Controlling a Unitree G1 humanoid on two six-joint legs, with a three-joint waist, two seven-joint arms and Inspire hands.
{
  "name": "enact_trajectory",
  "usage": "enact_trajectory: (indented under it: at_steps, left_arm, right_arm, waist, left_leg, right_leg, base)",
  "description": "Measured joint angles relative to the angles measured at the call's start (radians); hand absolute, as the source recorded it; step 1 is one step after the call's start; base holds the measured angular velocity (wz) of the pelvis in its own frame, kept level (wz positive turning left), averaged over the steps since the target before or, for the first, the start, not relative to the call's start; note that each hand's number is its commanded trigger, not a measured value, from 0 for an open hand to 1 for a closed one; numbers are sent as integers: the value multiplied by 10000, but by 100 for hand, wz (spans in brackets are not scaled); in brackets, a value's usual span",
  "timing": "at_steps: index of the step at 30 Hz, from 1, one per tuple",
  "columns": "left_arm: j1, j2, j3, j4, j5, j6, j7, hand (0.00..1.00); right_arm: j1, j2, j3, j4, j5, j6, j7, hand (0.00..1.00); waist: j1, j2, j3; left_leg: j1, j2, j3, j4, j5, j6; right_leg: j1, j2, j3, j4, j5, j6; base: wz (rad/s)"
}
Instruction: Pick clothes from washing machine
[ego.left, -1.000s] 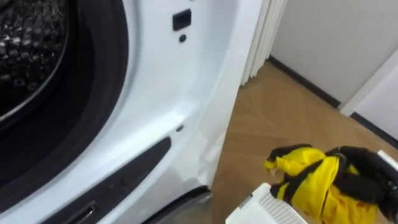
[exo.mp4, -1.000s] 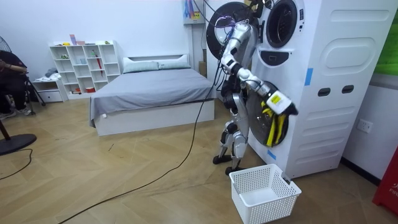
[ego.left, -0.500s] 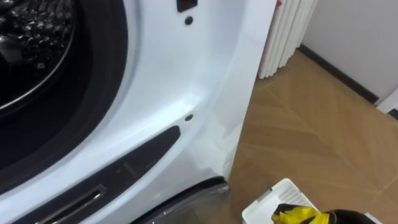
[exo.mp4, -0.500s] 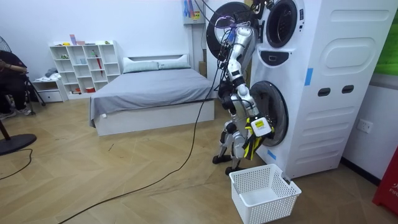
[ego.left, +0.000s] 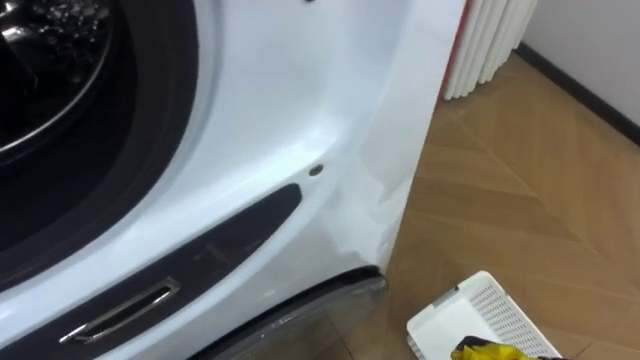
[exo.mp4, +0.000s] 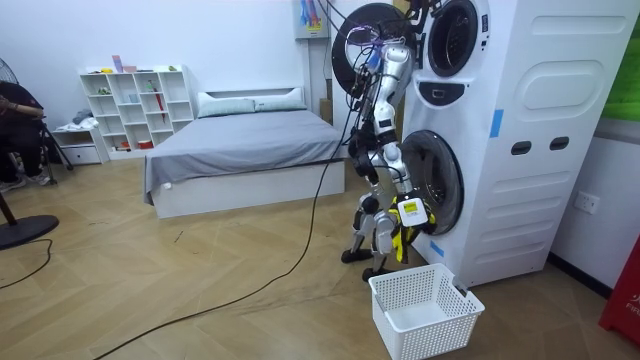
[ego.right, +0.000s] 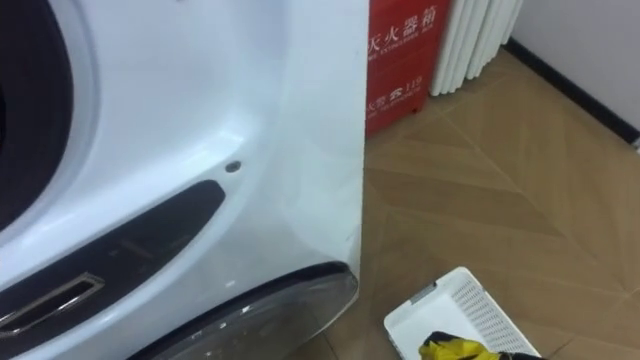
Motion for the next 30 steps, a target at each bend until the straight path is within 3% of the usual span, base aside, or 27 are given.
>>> enact_trajectory:
  at_steps: [5, 7, 11, 28, 29, 30]
  left_arm:
    - [149, 1, -198, -285, -607, -54, 96, 0]
    - [176, -3, -372, -337, -759, -74, 169, 0]
    - [210, -2, -489, -521, -1342, -163, 186, 0]
    - [692, 7, -859, -1087, -1896, -553, 166, 0]
    - [691, 7, -858, -1094, -1892, -593, 167, 0]
    - [691, 7, -862, -1093, -1892, -622, 167, 0]
  right_arm:
    - [21, -2, -3, 164, 141, -60, -603, 100]
    - [-32, -7, -5, 153, 253, -139, -865, 100]
    - [-54, -3, -4, 106, 515, -301, -1298, 100]
    - [-525, -58, -37, -539, 578, -746, -3588, 100]
    - [-583, -116, -37, -743, 563, -779, -3717, 95]
    - [-628, -143, -37, -816, 563, -837, -3774, 2]
  waist:
    - [1, 136, 3]
    - [2, 190, 2]
    - [16, 254, -6]
    - [-1, 291, -33]
    - [-5, 306, -43]
    - [-7, 317, -51]
  left_leg:
    - [-6, -46, 4, -282, 12, 3]
    - [-55, -152, 3, -469, 112, 20]
    - [-118, -317, 29, -668, 348, 46]
    - [-88, -330, 15, -710, 372, 68]
    - [-122, -336, 21, -696, 373, 69]
    - [-148, -340, 21, -688, 376, 74]
  right_leg:
    - [-63, -61, -126, -30, -5, 8]
    - [-194, -201, -346, -16, -6, -6]
    - [-327, -317, -383, -15, -5, -8]
    - [-351, -410, -525, 4, -31, -15]
    - [-395, -416, -521, 15, -30, -15]
    - [-427, -422, -521, 25, -30, -14]
  base:
    - [2]
    - [3]
    - [8]
    - [0]
    - [0]
    - [0]
